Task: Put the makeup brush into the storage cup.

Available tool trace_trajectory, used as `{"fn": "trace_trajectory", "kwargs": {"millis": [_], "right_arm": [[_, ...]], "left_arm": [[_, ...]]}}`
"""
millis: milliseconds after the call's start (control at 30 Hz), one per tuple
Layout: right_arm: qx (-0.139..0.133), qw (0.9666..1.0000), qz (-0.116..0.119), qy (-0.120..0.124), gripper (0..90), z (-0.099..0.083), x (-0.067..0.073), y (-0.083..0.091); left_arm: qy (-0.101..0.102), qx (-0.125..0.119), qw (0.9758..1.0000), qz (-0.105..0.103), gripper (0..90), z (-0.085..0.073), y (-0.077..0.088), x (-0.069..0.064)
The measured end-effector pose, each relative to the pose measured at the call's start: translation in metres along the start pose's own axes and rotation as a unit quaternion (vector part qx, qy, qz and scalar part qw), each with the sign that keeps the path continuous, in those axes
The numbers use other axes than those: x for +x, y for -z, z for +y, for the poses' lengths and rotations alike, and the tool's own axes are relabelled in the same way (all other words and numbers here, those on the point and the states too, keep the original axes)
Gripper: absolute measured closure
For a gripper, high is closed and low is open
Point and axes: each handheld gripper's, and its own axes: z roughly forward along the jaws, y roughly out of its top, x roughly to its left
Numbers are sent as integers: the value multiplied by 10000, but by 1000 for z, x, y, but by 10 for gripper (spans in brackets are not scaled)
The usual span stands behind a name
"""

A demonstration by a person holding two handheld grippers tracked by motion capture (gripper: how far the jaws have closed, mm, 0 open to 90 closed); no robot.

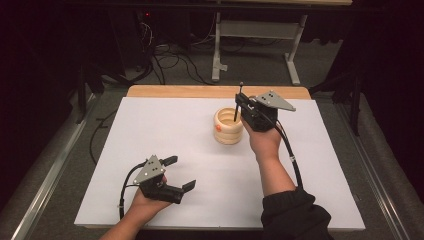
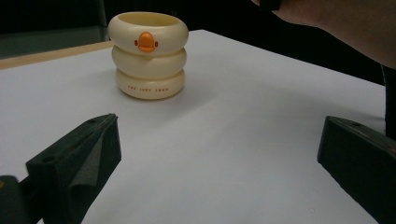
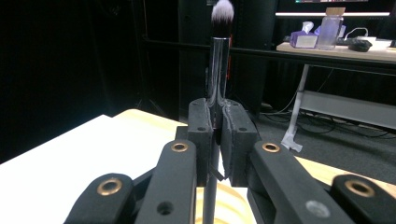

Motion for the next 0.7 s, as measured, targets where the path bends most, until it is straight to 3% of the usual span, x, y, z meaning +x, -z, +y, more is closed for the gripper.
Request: {"fn": "trace_trajectory", "kwargs": {"millis": [700], "right_arm": [[220,9997,24,-43,858,-10,1,-13]], "left_arm": [[-45,13,10000,-79,4,0,-1,-3]]}}
